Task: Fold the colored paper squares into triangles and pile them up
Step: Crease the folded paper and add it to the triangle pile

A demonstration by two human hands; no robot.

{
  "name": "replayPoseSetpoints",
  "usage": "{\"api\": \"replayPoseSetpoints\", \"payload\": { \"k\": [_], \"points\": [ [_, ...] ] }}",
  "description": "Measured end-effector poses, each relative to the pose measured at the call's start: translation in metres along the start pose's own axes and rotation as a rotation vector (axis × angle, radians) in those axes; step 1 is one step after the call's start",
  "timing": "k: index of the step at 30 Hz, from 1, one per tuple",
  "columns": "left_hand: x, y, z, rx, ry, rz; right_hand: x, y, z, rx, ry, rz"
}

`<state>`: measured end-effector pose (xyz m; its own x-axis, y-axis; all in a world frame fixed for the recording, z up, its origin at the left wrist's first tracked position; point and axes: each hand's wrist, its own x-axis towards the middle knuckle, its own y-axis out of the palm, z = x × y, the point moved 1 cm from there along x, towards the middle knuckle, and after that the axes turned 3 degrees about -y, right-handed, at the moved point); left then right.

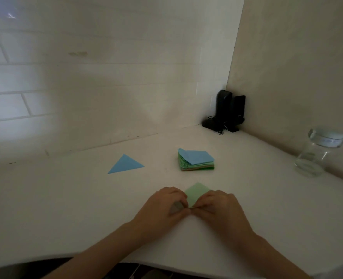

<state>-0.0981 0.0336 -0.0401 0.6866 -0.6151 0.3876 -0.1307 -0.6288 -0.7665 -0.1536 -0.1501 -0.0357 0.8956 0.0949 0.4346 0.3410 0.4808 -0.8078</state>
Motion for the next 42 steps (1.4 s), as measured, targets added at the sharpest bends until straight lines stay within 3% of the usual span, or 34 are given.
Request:
{"api": "replayPoseSetpoints", "payload": {
  "k": [4, 12, 18, 26, 35, 39, 42],
  "points": [
    [-0.002, 0.003, -0.003, -0.037, -0.043, -0.050, -0.002, -0.005, -0.002, 0.127, 0.037, 0.011],
    [0.006, 0.013, -0.004, -0.020, -0.142, -0.202, 0.001, 0.002, -0.005, 0.076, 0.113, -0.069],
    [0.014, 0.008, -0.001, -0.107, -0.240, -0.130, 0.005, 0.000, 0.000, 0.135, 0.220, -0.039],
    [0.014, -0.002, 0.011, -0.169, -0.253, -0.009, 0.012, -0.012, -0.007, 0.184, 0.311, 0.186],
    [0.003, -0.017, 0.008, -0.110, -0.071, 0.193, 0.024, -0.006, 0.015, -0.035, 0.352, 0.295],
    [-0.002, -0.018, 0.003, -0.035, 0.062, 0.138, 0.027, -0.017, 0.008, 0.056, 0.357, 0.399],
    [0.001, -0.014, -0.001, 0.078, 0.184, 0.100, 0.024, -0.021, 0.002, 0.107, 0.323, 0.384]
  ]
}}
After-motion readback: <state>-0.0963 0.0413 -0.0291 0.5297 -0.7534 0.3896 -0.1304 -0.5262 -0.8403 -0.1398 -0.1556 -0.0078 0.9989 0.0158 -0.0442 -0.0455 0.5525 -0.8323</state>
